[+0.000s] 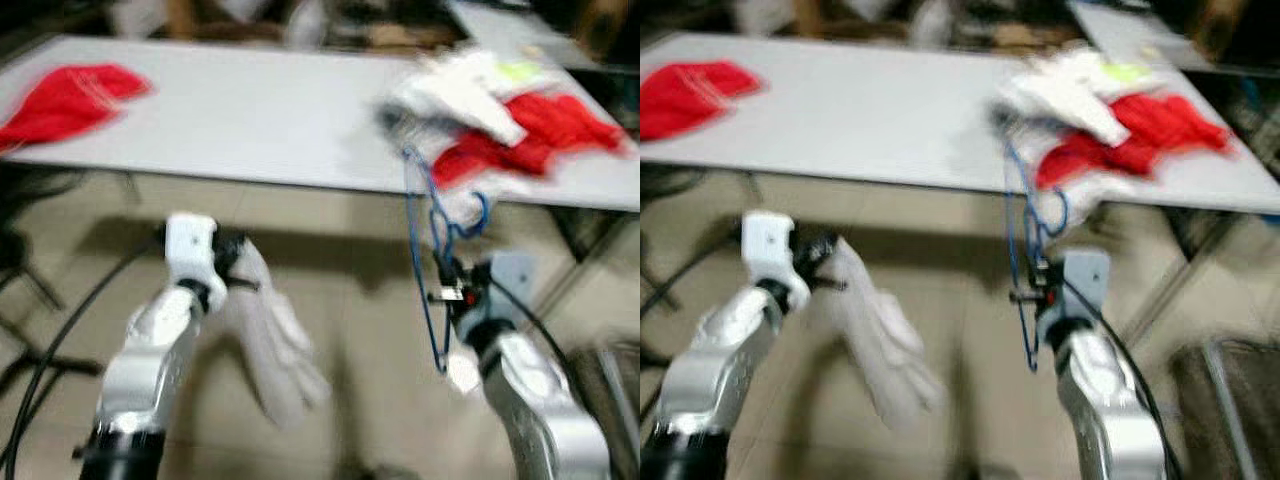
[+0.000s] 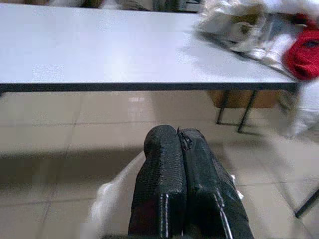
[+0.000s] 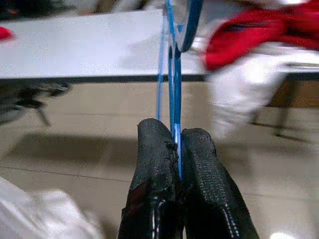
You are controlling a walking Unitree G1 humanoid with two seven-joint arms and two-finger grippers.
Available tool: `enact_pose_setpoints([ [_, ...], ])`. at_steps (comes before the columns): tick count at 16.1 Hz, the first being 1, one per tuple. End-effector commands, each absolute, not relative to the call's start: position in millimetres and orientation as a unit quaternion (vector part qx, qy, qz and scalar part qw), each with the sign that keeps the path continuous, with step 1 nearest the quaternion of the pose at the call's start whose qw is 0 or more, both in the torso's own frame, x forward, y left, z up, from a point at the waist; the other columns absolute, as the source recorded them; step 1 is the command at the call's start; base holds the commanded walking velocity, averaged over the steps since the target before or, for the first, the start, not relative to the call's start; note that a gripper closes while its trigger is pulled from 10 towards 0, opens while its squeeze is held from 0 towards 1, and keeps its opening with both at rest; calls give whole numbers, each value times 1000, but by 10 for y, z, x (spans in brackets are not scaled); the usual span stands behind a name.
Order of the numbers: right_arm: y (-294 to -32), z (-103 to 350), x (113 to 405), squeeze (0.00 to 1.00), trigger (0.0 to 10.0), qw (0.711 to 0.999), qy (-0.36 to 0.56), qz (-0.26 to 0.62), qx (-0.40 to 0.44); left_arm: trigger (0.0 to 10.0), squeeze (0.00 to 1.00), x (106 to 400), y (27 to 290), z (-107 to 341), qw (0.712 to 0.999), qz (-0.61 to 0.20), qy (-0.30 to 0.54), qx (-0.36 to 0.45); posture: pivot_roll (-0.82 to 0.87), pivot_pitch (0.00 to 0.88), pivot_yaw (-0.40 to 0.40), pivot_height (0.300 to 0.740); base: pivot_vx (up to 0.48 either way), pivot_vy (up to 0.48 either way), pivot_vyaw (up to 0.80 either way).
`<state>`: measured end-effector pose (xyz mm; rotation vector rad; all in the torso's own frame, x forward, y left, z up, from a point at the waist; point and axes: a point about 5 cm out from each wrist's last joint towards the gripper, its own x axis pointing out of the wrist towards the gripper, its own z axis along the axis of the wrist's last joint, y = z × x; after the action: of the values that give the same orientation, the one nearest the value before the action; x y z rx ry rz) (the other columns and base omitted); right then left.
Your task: Hang hanger
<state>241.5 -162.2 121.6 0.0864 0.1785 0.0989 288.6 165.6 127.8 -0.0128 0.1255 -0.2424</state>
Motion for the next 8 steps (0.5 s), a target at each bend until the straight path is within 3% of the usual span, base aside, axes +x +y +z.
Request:
enact_pose_setpoints([
  [1,-1662,1257,2451,0,10000,995,82,48,29,10000,0,2883,1581,1392,990,-139,29,-1,-192,0,-25,740,0,0,-800],
  [4,-1663,1324,2488,0,10000,994,68,77,22,10000,0,2895,1590,1453,990,-138,10,-15,-193,0,-26,740,196,0,-788],
  [8,-1646,1502,2503,0,10000,984,40,172,-2,10000,0,3015,1558,1659,989,-142,-29,-20,-200,0,-17,740,361,0,0],
])
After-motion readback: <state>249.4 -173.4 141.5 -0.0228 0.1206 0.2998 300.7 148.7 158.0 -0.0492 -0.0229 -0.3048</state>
